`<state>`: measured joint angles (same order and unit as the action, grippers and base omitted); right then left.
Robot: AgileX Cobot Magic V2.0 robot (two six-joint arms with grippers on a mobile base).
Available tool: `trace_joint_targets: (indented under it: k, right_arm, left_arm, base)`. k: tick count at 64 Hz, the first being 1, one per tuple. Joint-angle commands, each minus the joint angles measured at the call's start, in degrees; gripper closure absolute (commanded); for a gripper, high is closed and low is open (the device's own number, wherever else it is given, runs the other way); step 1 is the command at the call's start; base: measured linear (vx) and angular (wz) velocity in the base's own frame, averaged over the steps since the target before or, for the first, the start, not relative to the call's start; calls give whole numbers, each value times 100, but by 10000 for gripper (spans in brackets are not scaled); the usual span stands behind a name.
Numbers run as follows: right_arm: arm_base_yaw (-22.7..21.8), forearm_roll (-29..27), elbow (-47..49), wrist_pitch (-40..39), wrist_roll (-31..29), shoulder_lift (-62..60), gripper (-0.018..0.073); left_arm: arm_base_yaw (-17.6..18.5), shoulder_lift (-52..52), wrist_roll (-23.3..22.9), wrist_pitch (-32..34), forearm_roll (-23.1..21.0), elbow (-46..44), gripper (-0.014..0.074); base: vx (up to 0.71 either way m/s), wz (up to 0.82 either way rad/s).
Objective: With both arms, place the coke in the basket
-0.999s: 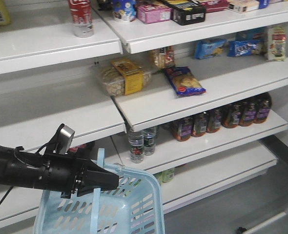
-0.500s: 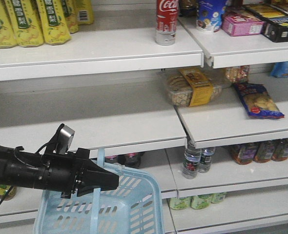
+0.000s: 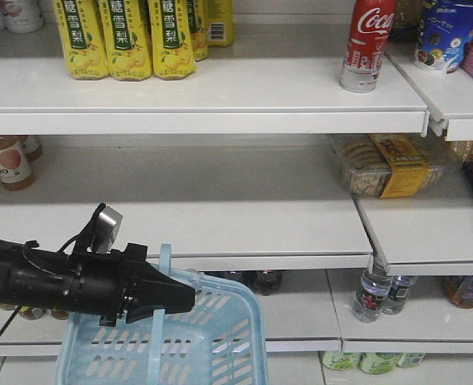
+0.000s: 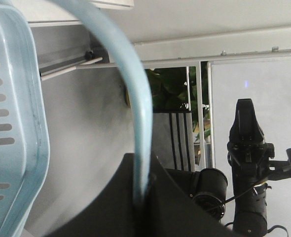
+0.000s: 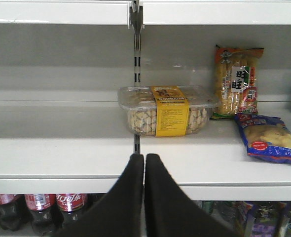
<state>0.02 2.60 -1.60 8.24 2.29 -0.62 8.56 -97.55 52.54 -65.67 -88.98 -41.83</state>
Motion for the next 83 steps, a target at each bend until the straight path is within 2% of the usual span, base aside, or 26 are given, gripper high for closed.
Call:
trace_joint_targets:
  k: [1,83]
  right_arm:
    - [-2,59,-66,-443,-24,-105,568]
    - [-2,59,-66,-443,-24,-105,568]
  left_arm:
    - [20,263,48,-500,-363,-94,603]
    - [20,263,48,-500,-363,-94,603]
  base:
    - [6,16]
    - [6,0]
